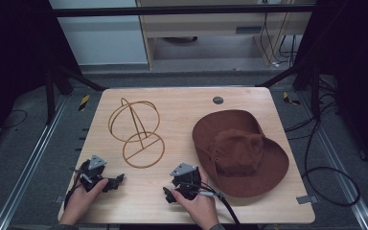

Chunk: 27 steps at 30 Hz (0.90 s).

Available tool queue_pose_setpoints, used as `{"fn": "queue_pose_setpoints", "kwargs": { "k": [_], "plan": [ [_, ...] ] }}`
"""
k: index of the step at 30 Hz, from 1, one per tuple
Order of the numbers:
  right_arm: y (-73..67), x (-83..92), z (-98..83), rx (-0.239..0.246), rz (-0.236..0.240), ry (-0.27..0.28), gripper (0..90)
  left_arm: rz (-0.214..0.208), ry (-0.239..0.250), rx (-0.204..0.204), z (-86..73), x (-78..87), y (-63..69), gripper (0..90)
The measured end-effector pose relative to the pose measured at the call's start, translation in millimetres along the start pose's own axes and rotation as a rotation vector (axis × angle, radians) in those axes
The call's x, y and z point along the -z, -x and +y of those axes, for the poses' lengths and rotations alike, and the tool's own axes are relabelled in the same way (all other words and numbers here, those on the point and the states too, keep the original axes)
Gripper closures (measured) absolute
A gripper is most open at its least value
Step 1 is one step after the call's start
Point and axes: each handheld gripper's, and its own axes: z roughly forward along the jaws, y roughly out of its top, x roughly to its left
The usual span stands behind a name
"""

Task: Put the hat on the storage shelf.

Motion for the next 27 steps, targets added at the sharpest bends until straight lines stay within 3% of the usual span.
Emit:
{"fn": "queue_pose_setpoints", "kwargs": {
  "k": [13, 14, 15, 20, 21, 23, 27],
  "plan": [
    [-0.4, 0.8, 0.0, 0.001, -0.004, -0.003, 4.1, -0.001, 0.001, -0.002, -0.4, 0.4, 1.4, 0.0],
    [0.0, 3.4, 1.0, 0.012, 0.009, -0.015, 11.8, -0.002, 0.001, -0.004, -0.5, 0.5, 1.6, 0.0],
    [0.4, 7.0, 2.3, 0.026, 0.015, -0.030, 14.6, -0.003, 0.003, -0.003, -0.5, 0.4, 1.7, 0.0],
    [0.6, 28.0, 12.2, 0.084, 0.012, -0.050, 11.1, -0.003, 0.001, -0.005, -0.5, 0.5, 1.5, 0.0],
    [3.0, 42.5, 19.7, 0.100, 0.024, -0.053, 10.2, -0.003, 0.002, -0.006, -0.5, 0.5, 1.6, 0.0],
    [4.0, 47.6, 22.4, 0.103, 0.022, -0.055, 10.1, -0.003, 0.002, -0.006, -0.5, 0.5, 1.7, 0.0],
    [14.7, 76.1, 37.7, 0.111, 0.034, -0.064, 7.8, -0.003, 0.001, -0.007, -0.7, 0.8, 2.3, 0.0]
  ]
}}
